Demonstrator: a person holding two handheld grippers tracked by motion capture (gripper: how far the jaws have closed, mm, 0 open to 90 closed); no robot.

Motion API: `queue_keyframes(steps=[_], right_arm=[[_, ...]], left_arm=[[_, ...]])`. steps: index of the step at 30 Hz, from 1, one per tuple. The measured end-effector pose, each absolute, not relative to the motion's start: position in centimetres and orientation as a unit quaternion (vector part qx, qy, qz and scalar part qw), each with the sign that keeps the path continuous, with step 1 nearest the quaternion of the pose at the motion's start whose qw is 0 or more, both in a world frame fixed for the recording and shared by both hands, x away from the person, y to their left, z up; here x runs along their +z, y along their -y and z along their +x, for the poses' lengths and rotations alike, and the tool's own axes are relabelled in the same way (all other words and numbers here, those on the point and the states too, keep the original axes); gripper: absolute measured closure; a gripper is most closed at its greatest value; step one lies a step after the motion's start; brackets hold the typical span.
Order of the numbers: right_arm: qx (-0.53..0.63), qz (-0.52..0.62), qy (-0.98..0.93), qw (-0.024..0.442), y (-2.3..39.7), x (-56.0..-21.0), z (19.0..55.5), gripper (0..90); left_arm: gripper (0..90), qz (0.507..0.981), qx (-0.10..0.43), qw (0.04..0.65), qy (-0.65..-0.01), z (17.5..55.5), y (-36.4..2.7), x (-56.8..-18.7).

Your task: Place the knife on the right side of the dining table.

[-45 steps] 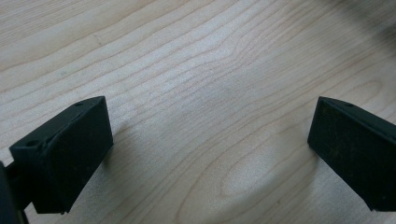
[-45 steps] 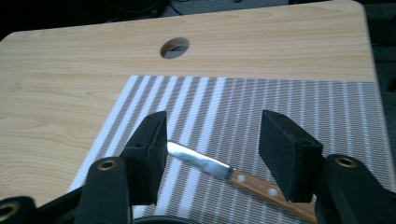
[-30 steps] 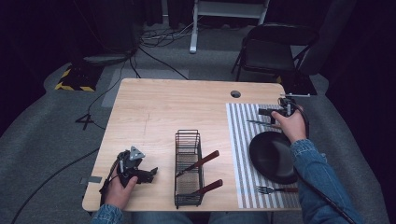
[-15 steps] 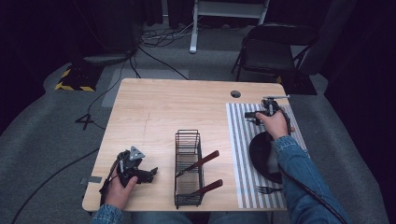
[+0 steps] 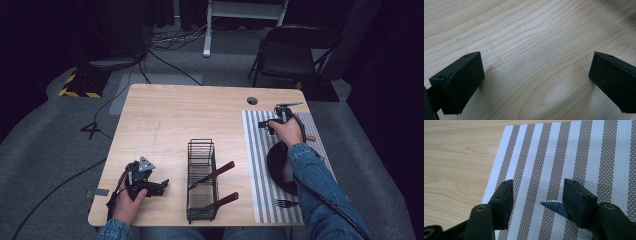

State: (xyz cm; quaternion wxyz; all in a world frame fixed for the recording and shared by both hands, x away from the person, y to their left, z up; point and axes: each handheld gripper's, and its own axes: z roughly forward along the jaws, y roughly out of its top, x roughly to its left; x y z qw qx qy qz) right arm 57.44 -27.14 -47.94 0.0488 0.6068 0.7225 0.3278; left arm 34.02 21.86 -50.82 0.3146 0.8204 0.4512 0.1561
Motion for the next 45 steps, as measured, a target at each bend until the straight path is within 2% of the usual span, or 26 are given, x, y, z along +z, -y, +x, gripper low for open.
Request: queue_keyframes(steps=[17,24,38,45], right_arm=[[0.304,0.613,-0.728,0.040,27.2,-47.6,56.9,45.4],[0.337,0.595,-0.728,0.050,27.3,-45.9,56.3,44.6],[0.426,0.508,-0.744,0.083,27.3,-38.5,50.1,42.4],[0.454,0.467,-0.754,0.089,26.4,-37.0,46.5,41.4]], left_arm=[[0.2,0.821,0.156,0.315,-0.451,34.0,-21.9,-50.8],[0.2,0.821,0.156,0.314,-0.451,34.0,-21.9,-50.8],[0.2,0.821,0.156,0.314,-0.451,34.0,-21.9,-50.8],[0.2,0.821,0.156,0.314,-0.451,34.0,-21.9,-50.8]])
